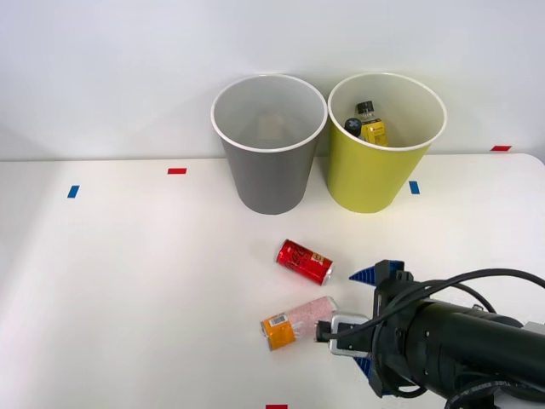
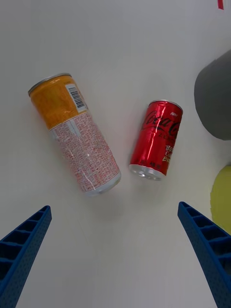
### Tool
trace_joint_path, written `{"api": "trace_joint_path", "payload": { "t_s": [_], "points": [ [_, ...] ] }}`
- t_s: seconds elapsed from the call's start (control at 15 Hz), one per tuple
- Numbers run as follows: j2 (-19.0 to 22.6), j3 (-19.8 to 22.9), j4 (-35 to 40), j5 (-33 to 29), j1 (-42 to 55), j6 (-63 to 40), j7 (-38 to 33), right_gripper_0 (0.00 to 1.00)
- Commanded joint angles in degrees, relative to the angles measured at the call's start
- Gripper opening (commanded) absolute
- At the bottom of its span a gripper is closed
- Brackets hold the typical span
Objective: Put cans in the gray bin, plastic bottles in the light green bin
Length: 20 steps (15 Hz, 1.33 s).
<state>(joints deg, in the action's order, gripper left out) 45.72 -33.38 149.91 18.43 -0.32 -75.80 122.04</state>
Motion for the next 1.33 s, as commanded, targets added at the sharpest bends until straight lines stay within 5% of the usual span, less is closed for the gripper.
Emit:
{"api": "trace_joint_path", "payload": {
  "t_s": [0.07,0.87,1.33],
  "points": [
    [0.3,-1.4,0.1,0.0,-1.4,-1.3,2.5,0.91],
    [-0.4,-13.6,-5.1,0.4,-14.4,-1.4,3.2,0.91],
    [-4.1,-14.1,-6.6,8.8,-20.3,-11.7,6.6,0.91]
  ]
}}
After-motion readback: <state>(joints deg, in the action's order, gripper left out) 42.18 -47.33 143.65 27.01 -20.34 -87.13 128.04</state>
